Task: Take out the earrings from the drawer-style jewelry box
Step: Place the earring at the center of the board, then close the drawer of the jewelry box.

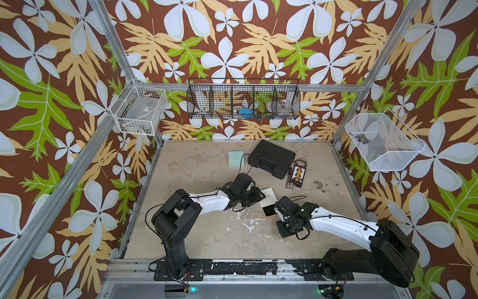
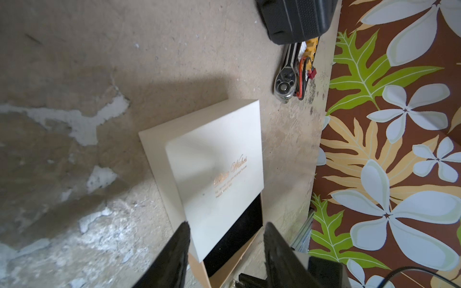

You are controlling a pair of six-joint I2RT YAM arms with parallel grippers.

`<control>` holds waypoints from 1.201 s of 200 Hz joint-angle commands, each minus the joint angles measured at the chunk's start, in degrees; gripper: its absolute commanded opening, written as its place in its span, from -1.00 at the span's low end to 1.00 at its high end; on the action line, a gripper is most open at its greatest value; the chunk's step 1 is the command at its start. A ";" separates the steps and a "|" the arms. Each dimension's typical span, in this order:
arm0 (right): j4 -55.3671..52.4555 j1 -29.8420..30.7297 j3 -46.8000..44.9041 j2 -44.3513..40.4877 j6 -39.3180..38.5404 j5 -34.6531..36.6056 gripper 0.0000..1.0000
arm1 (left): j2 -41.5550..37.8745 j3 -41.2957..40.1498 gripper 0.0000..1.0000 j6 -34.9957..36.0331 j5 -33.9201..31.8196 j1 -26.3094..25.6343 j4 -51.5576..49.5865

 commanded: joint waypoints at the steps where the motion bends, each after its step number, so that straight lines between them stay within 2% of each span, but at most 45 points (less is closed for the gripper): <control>1: 0.32 0.09 0.21 -0.20 0.81 1.12 -0.60 | 0.59 1.73 -0.01 1.85 -2.32 0.42 -2.75; 44: -1.13 0.02 1.70 -4.66 1.71 4.32 -0.29 | 3.35 6.41 -0.06 3.77 -3.87 2.19 -5.43; 71: 0.18 0.08 1.39 -8.01 3.16 5.76 -0.21 | 6.38 10.93 -0.10 6.68 -4.88 3.19 -8.32; 85: 2.18 0.04 0.26 -9.37 3.70 5.80 -0.23 | 7.99 12.71 -0.13 7.95 -5.03 3.78 -8.76; 115: 6.01 -0.05 -1.47 -9.32 4.04 6.11 -0.40 | 11.98 18.28 -0.20 11.51 -6.32 4.41 -12.18; 169: 13.92 -1.23 -3.42 -5.02 2.80 5.29 -0.44 | 18.53 25.69 -0.29 17.22 -5.03 4.44 -15.83; 240: 18.61 -2.34 -2.47 0.07 1.08 4.53 -0.44 | 20.72 26.85 -0.36 19.91 -0.72 4.26 -15.39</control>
